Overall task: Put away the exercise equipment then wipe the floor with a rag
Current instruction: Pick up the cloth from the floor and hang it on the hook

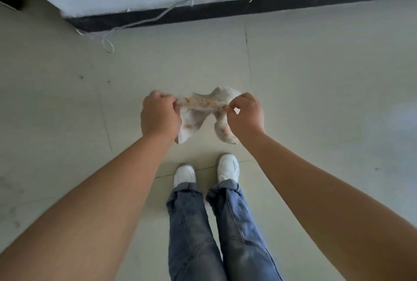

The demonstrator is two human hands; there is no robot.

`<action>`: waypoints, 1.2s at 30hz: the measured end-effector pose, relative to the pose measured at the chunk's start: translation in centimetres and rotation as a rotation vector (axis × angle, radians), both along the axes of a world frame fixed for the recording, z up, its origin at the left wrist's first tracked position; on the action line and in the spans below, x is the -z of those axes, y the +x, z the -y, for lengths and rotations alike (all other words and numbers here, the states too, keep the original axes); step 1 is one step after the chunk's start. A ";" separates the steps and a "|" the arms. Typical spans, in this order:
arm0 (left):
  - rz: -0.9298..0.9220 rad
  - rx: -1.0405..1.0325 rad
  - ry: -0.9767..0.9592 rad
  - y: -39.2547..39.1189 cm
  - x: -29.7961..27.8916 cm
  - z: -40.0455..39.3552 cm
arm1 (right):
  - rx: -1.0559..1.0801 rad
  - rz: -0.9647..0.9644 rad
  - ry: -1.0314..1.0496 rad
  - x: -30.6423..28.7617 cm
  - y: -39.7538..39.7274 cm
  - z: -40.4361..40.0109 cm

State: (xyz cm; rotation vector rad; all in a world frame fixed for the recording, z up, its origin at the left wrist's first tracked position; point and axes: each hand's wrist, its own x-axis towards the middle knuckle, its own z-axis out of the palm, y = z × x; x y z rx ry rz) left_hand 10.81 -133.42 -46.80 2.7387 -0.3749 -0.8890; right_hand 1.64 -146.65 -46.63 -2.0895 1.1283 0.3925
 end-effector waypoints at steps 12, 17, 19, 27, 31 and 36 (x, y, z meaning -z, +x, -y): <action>0.023 0.636 -0.295 -6.3 -27.3 13.4 | 0.552 0.233 -0.092 -28.6 -14.3 7.4; 0.066 0.833 -0.475 -12.3 -37.8 20.8 | 0.750 0.361 -0.275 -38.8 -21.3 11.4; 0.057 0.934 -0.534 -15.9 -41.8 23.9 | 0.872 0.412 -0.337 -42.3 -25.3 12.9; 0.047 1.147 -0.700 -30.7 -51.7 35.3 | 1.097 0.517 -0.438 -52.2 -39.9 20.3; 0.000 1.168 -0.808 -39.6 -55.7 42.0 | 1.127 0.552 -0.457 -55.3 -49.0 26.0; -0.069 1.153 -0.916 -50.4 -60.4 50.7 | 1.066 0.504 -0.522 -59.5 -60.2 33.9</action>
